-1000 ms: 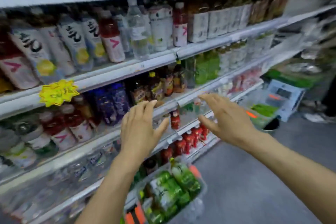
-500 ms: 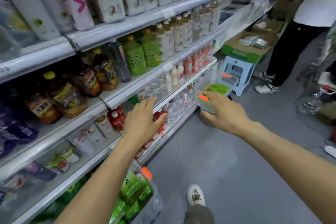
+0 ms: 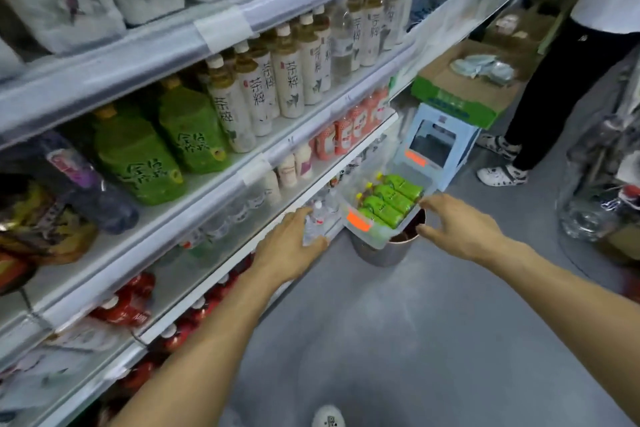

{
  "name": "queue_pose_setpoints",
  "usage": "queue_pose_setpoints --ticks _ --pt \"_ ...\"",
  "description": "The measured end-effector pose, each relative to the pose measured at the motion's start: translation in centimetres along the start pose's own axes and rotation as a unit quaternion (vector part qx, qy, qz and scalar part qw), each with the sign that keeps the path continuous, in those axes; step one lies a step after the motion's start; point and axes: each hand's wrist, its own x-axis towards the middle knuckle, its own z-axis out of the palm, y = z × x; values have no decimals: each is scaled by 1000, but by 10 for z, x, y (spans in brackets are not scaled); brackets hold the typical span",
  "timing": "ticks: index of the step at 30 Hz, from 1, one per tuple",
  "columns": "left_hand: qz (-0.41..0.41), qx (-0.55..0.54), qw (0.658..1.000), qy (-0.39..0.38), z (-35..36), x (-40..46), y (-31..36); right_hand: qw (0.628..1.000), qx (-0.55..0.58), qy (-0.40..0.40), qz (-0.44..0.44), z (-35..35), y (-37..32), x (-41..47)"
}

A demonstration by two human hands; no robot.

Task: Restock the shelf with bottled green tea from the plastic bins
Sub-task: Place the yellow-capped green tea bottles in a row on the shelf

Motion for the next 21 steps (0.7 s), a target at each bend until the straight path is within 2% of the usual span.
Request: queue_pose_setpoints --ticks 3,7,12,15,21 --pt "-22 -47 998 -19 13 44 14 1000 -8 -23 2 3 30 54" --pt "-72 -128 989 1 46 114 24 998 -19 -62 -1 22 72 133" --pt "-156 -235 959 -11 99 210 43 988 -42 -138 -62 49 116 254" --pt "-232 -288 929 -14 137 271 61 977 -47 -190 -78 65 140 326" --pt "-381 -375 845 -27 236 386 68 958 -39 -270 -85 131 190 434"
